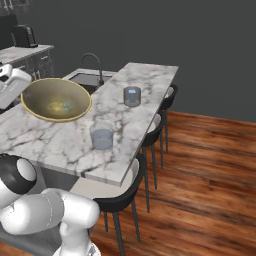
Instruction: There are four ice cubes in the ice bowl. Place two ice cubes in each glass of water.
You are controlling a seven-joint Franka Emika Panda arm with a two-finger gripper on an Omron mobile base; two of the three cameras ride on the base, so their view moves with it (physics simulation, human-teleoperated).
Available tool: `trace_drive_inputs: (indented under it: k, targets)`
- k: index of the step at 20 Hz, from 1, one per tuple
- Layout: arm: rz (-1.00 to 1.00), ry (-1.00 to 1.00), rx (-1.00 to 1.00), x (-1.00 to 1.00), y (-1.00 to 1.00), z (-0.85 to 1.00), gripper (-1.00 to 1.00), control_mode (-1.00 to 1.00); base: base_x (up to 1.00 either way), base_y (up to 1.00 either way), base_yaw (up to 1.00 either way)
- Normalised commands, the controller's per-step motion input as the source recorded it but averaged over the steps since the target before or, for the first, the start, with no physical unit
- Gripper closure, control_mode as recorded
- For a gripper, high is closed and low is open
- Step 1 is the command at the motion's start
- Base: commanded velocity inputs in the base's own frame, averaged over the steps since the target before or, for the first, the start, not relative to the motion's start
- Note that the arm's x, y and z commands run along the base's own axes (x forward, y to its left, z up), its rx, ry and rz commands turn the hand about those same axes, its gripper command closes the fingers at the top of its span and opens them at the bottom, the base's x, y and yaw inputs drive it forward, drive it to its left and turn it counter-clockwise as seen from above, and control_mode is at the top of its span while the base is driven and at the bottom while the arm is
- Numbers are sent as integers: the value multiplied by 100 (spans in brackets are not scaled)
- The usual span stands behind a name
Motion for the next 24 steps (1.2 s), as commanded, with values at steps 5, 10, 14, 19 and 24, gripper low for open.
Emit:
trace_drive_inputs:
  k: [5,10,14,19,24]
  targets:
    - [6,-2,12,0,0,-5,100,-100,0,0,0]
    - [3,0,0,11,0,0,100,-100,0,0,0]
    - [4,0,0,14,-9,-4,100,-100,0,0,0]
    - [4,0,0,7,-4,0,100,-100,0,0,0]
    - [0,0,0,-5,-4,-3,100,-100,0,0,0]
